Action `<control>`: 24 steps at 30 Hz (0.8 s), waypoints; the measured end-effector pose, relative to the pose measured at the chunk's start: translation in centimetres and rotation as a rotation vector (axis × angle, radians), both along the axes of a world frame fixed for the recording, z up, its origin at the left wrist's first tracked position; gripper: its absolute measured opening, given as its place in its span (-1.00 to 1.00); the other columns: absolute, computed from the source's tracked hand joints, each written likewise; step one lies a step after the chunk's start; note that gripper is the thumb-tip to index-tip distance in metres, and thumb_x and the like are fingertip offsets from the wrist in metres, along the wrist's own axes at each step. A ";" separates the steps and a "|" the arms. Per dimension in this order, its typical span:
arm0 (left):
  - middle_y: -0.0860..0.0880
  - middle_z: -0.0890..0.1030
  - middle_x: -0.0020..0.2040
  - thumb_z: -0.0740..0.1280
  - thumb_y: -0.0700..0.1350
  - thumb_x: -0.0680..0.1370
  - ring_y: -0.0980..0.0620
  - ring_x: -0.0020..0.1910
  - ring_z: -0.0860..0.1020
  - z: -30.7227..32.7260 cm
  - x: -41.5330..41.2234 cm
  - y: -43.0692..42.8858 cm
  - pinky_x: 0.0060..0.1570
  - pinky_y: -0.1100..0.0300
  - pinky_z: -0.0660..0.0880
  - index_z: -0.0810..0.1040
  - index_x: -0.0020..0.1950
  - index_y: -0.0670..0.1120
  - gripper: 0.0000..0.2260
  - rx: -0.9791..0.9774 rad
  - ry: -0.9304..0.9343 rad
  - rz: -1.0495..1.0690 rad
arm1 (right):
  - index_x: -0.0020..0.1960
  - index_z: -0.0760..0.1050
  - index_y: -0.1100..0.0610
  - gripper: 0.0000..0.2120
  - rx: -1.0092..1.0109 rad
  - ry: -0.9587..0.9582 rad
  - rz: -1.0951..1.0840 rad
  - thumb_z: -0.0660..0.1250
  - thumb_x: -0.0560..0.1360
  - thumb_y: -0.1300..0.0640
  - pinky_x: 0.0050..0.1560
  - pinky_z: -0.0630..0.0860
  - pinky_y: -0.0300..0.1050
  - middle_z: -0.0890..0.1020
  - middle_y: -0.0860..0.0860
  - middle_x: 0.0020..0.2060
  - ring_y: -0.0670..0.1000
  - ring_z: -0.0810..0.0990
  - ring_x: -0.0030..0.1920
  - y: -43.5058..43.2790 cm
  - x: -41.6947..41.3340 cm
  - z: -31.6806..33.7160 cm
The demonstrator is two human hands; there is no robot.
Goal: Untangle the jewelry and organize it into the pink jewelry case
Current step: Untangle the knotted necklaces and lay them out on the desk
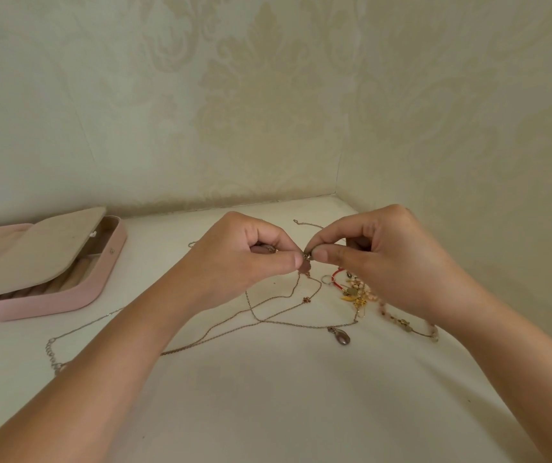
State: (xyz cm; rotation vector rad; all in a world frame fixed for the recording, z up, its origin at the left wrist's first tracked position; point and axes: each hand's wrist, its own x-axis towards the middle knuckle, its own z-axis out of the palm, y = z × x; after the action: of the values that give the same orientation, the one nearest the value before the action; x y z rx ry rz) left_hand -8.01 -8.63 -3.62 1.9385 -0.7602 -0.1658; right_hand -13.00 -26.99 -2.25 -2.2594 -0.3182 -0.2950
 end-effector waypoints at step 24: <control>0.00 0.25 -0.57 0.41 -0.12 0.47 0.06 -0.49 0.16 -0.1 -0.4 -0.1 -0.37 0.28 0.24 0.70 -0.25 0.09 -0.85 0.031 -0.080 0.077 | -0.24 0.65 -0.09 -0.85 -0.002 -0.031 0.015 0.42 0.47 0.12 -0.54 0.26 -0.36 0.31 -0.08 -0.63 -0.09 0.26 -0.59 -0.2 0.1 -0.2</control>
State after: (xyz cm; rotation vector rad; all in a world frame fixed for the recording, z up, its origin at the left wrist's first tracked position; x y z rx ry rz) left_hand -8.43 -8.76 -3.75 2.0107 -0.7371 -0.0539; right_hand -12.88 -27.22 -2.42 -2.2558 -0.3517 -0.3219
